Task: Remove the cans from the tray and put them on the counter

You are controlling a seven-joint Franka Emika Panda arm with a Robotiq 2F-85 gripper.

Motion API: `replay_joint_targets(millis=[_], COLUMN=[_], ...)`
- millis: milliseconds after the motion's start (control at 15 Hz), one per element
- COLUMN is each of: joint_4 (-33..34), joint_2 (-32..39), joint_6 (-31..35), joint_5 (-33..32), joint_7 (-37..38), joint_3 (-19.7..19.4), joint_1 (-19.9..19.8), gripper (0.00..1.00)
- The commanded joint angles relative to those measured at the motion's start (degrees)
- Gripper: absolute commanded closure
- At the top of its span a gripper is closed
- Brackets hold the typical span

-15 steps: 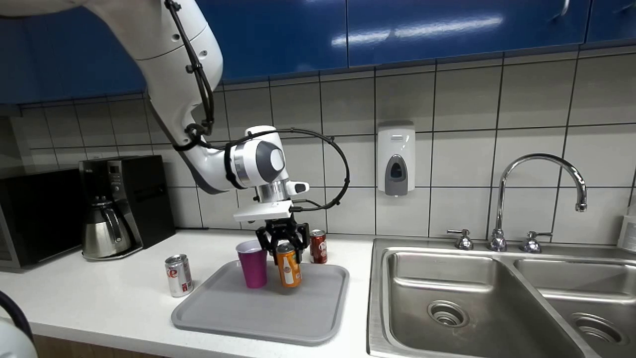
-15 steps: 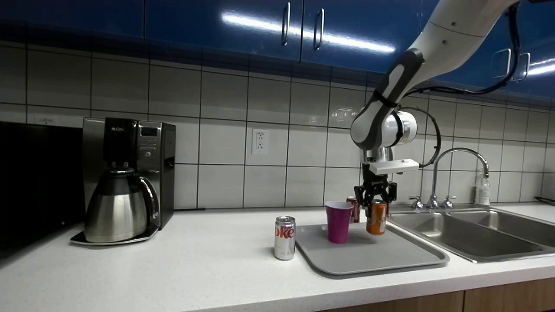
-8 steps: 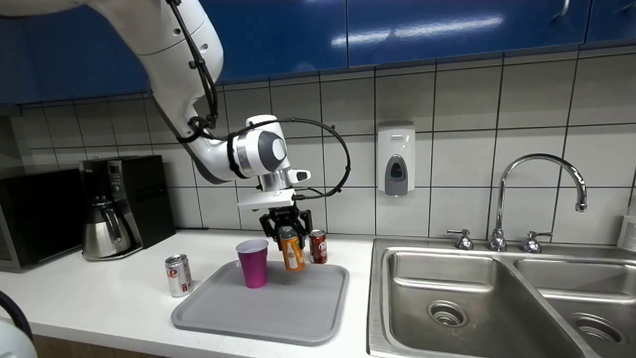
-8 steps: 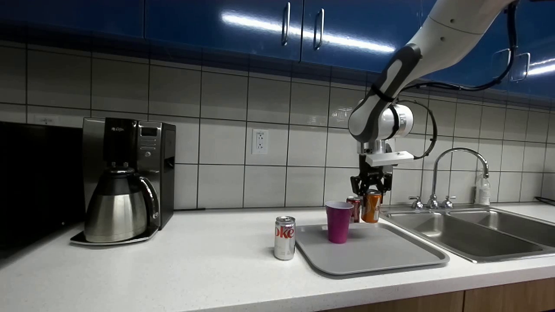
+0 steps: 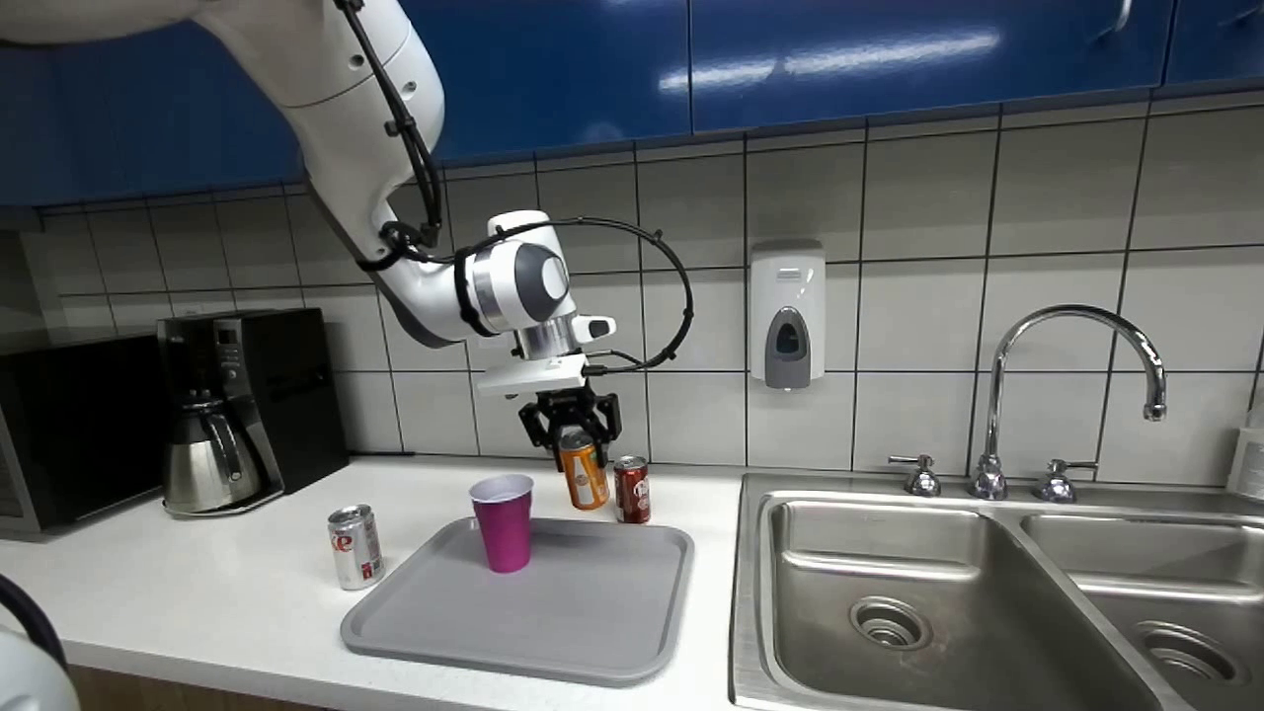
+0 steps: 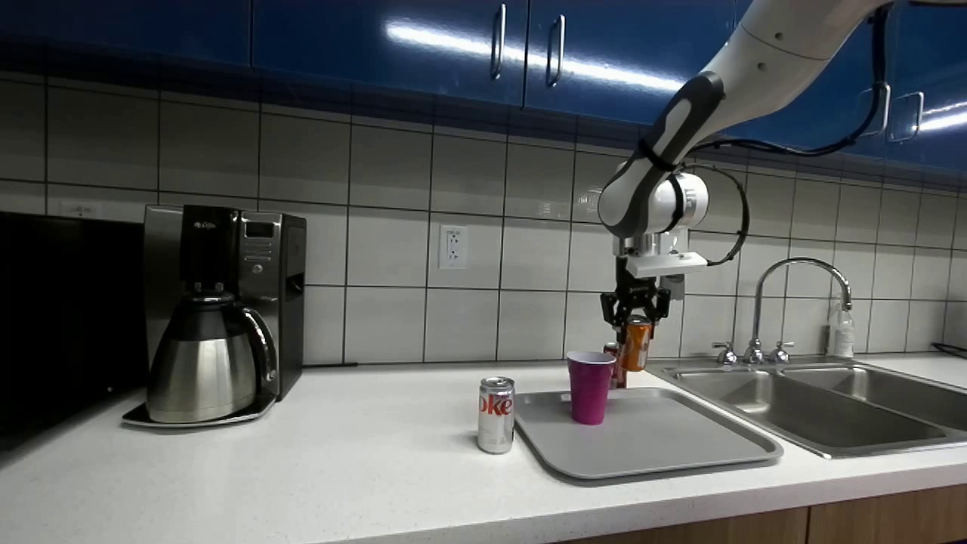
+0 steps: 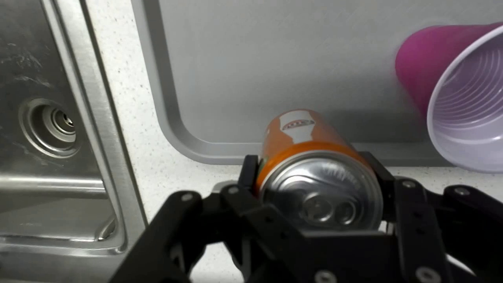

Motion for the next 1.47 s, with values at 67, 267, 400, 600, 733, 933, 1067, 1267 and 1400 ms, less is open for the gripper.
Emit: replay_joint_targets(millis=[67,267,400,600,733,933,1067,1267,1400], joint_4=[6.33,9.65,12.43,15.76,17.63,20.21,21.83,24.77,26.82], joint_2=[3.67,6.32,8.03,10.08,11.36,13.32,14.61,16.93,18.66], joint_6=[-3.20,-3.79,-4.74,-6.07,-6.88,-8.27,-9.02,-10.55,-11.64], joint_5=[0.46,1.29,1.60,1.71,1.69,1.33,1.31,1.38,1.51], joint_7=[1.60,1.63,1.86,2.12,2.49,3.44,3.99,4.98,5.49], joint_3=[0.69,1.07,1.37,1.46,1.47,1.43,1.52,1.50,1.43], joint_1=[0.82,1.38,1.64,2.22,2.77,3.84,4.48,5.26,5.53], gripper=[0.61,0.61,0.61,0.61,0.61,0.61,0.61,0.61,0.61])
